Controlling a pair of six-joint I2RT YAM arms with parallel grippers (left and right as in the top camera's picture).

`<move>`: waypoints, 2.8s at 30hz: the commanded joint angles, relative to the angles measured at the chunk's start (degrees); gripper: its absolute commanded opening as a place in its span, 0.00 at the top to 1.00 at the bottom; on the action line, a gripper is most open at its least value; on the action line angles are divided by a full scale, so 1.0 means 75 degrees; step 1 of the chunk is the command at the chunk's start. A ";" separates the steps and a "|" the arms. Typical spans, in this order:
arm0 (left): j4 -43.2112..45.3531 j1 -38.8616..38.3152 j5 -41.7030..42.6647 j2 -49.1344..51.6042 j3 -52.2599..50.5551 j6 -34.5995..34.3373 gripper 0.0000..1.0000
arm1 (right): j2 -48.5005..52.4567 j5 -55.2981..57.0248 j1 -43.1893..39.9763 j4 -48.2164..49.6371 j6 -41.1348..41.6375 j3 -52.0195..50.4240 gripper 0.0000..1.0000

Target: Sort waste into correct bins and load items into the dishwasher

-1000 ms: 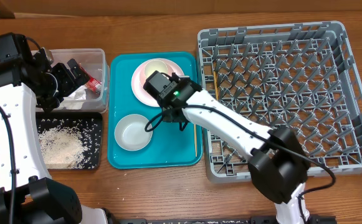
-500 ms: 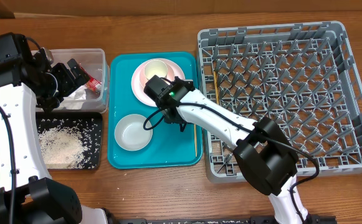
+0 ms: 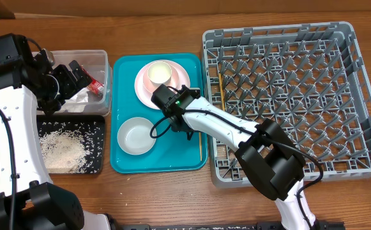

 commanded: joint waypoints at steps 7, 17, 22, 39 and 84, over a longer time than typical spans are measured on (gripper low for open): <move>-0.0015 -0.0009 -0.0026 -0.0181 0.0128 0.0169 0.00 | 0.0023 -0.0248 -0.0070 0.0064 0.0006 -0.0032 0.38; -0.0015 -0.0009 -0.0026 -0.0181 0.0128 0.0169 0.00 | 0.0023 -0.0417 -0.0070 0.0079 0.0009 -0.0047 0.30; -0.0015 -0.0009 -0.0026 -0.0181 0.0131 0.0169 0.00 | 0.0023 -0.0504 -0.0073 0.0306 0.0009 -0.0265 0.28; -0.0015 -0.0009 -0.0026 -0.0181 0.0128 0.0169 0.00 | 0.0020 -0.1215 -0.0070 0.0565 0.0006 -0.0367 0.64; -0.0015 -0.0009 -0.0026 -0.0181 0.0128 0.0169 0.00 | -0.1253 -0.0379 -0.0965 -0.2305 -0.2806 0.2372 0.96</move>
